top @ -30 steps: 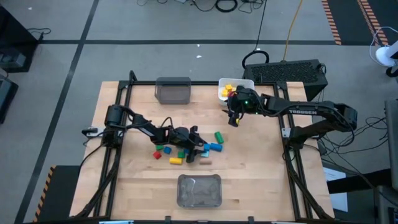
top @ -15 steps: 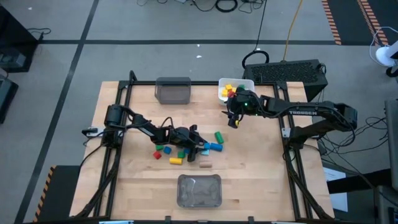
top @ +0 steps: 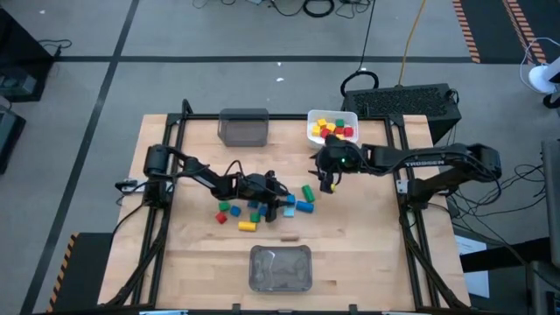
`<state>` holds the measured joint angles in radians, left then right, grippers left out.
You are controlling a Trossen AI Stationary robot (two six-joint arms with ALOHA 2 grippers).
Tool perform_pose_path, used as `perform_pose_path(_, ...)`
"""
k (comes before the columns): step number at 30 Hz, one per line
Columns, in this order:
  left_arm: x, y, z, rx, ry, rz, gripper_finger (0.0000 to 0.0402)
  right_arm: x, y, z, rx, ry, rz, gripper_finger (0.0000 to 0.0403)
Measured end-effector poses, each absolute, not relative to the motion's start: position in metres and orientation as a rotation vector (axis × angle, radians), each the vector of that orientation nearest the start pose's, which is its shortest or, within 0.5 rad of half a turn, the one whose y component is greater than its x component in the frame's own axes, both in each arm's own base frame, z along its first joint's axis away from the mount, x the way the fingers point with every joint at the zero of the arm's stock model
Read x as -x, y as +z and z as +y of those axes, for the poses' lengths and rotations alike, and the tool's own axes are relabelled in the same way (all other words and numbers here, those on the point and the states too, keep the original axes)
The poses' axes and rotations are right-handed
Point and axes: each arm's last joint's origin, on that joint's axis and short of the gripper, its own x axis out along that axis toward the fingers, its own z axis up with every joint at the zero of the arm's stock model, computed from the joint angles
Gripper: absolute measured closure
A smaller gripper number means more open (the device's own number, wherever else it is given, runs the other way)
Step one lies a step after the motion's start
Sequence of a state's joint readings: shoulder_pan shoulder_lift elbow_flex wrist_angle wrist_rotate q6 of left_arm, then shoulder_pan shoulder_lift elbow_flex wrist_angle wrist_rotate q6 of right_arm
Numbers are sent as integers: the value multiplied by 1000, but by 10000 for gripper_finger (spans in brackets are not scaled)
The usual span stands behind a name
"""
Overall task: Sort blocks by size
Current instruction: Put the blue square block into the white bin
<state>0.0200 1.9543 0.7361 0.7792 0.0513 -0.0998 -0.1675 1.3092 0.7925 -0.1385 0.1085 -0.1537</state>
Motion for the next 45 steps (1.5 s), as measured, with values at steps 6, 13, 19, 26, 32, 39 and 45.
perform_pose_path(6,-346,127,11,180,5,364,266,-280,216,-30,271,-98,708,200)
perform_pose_path(13,-342,152,25,327,3,286,266,-293,206,-10,527,-32,697,200)
perform_pose_path(19,-340,154,41,461,37,276,266,-297,206,3,731,-104,699,192)
perform_pose_path(26,-339,156,52,508,47,248,266,-297,205,9,748,-77,694,174)
perform_pose_path(32,-340,158,53,532,38,229,266,-297,206,9,753,-76,687,172)
perform_pose_path(39,-340,158,51,574,11,237,266,-306,200,11,784,-50,646,178)
perform_pose_path(45,-340,160,50,615,-29,235,266,-312,193,11,808,-84,649,198)
